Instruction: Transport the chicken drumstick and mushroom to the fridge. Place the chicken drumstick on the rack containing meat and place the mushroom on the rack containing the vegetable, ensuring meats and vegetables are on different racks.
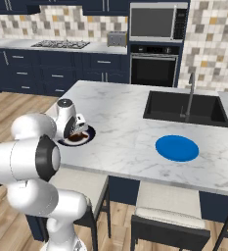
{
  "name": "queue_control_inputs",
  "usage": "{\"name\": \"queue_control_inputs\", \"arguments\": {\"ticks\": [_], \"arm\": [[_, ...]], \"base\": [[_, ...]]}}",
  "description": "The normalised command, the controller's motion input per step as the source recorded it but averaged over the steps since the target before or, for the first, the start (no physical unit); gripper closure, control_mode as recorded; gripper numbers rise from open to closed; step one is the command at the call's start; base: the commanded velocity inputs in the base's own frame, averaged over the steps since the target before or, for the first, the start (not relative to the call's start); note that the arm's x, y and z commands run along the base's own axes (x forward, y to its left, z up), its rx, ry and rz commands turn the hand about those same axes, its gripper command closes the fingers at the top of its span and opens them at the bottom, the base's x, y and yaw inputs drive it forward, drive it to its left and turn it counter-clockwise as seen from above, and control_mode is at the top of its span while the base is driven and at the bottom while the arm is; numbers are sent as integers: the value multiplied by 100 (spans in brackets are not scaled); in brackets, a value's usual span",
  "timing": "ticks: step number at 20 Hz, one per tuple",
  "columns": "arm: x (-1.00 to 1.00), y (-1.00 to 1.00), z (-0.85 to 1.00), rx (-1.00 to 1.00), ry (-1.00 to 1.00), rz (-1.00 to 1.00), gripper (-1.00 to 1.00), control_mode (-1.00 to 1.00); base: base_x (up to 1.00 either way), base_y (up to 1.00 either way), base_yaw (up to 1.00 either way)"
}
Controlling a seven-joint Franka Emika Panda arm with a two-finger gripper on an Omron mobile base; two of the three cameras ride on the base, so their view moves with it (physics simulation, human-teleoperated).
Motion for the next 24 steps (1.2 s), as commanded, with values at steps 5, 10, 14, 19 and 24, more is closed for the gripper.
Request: {"name": "queue_control_inputs", "arguments": {"ticks": [5,10,14,19,24], "arm": [[16,0,-2,-2,0,5,-100,-100],[22,2,-1,-1,0,2,-100,-100],[20,0,-1,0,0,2,-100,-100],[17,0,-12,0,0,0,-100,-100],[27,0,-24,0,0,0,-100,-100]], "base": [[0,0,0],[0,0,0],[0,0,0],[0,0,0],[0,0,0]]}}
